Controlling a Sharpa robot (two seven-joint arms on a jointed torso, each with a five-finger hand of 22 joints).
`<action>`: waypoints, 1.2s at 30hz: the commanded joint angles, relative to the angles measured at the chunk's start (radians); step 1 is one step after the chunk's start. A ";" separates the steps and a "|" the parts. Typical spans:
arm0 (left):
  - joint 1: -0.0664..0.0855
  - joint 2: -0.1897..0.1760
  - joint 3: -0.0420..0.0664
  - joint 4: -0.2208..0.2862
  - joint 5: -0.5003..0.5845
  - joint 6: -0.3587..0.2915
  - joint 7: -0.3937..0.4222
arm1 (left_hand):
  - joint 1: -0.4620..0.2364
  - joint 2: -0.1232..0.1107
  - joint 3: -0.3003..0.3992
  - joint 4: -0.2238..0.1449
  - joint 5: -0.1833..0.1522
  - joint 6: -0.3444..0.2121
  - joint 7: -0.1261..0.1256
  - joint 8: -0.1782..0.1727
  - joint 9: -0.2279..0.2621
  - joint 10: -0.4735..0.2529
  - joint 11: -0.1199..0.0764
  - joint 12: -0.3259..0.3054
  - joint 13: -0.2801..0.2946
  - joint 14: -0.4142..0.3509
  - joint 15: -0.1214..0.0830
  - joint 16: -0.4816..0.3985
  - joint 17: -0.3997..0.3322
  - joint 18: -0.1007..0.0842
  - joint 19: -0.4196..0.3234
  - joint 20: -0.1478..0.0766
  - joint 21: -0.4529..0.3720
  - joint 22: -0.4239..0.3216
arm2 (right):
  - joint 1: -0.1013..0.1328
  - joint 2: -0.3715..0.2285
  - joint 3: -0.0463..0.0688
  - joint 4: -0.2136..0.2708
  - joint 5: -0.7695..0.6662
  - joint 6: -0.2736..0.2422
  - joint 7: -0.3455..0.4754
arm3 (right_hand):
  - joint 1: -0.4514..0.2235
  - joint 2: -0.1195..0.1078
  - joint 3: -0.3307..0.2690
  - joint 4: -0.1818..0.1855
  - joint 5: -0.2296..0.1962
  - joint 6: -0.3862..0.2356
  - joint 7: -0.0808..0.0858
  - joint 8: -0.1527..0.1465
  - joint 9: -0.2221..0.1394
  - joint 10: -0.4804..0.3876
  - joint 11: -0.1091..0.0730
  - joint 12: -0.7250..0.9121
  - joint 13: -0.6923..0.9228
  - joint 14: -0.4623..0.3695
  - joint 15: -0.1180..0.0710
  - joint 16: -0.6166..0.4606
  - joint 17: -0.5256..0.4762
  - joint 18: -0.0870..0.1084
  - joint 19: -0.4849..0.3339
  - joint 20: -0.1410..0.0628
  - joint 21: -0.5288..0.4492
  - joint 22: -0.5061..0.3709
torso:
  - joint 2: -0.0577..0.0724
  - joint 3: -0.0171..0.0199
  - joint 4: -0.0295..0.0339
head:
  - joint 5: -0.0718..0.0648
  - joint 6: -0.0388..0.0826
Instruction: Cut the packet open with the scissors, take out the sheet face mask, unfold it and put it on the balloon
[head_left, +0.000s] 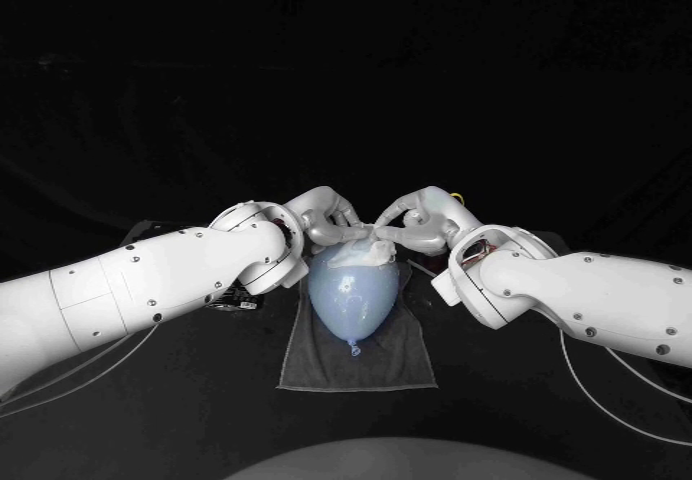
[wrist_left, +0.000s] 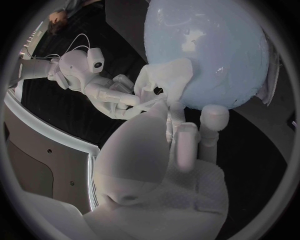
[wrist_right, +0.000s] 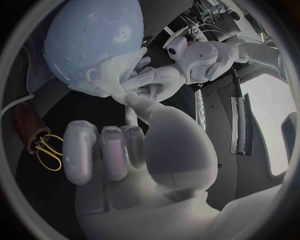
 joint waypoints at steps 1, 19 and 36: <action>0.002 0.002 0.001 -0.002 -0.003 -0.016 0.015 | 0.031 -0.005 0.080 -0.011 0.004 0.010 0.004 0.006 0.002 0.018 0.001 -0.012 -0.006 0.031 -0.007 0.007 0.039 -0.009 0.002 -0.010 0.011 0.012 | 0.000 -0.003 0.001 0.003 -0.004 -0.006 0.010 | -0.002 0.008 0.004 0.000 0.002 0.005 0.000 0.003 0.053 0.090 -0.007 0.006 0.243 0.123 -0.028 0.004 0.263 -0.010 0.056 -0.005 -0.004 0.220 | 0.000 0.0004 -0.0002 | -0.002 -0.001; 0.001 -0.066 0.002 0.052 0.093 -0.047 0.048 | -0.157 -0.145 0.507 -0.095 0.003 0.003 0.009 0.073 0.040 0.076 0.003 0.012 0.044 0.040 -0.004 0.010 0.058 -0.011 0.004 -0.008 0.031 0.036 | 0.000 -0.047 0.003 -0.001 0.030 -0.044 0.023 | -0.005 0.007 0.008 -0.001 0.002 0.004 0.000 0.005 0.054 0.090 -0.008 0.007 0.243 0.123 -0.028 0.004 0.263 -0.011 0.057 -0.006 -0.003 0.221 | -0.001 -0.0010 0.0019 | -0.014 0.004; 0.000 -0.126 0.001 0.086 0.347 -0.066 0.069 | -0.180 -0.147 0.520 -0.109 0.003 0.005 0.008 0.080 0.044 0.095 0.002 0.025 0.068 0.038 -0.004 0.008 0.051 -0.009 -0.002 -0.008 0.026 0.027 | 0.000 -0.082 0.003 0.010 0.062 -0.072 0.036 | -0.006 0.007 0.010 -0.002 0.002 0.003 0.000 0.006 0.055 0.090 -0.008 0.007 0.244 0.123 -0.028 0.004 0.263 -0.011 0.057 -0.006 -0.001 0.221 | -0.002 -0.0003 0.0004 | -0.022 0.010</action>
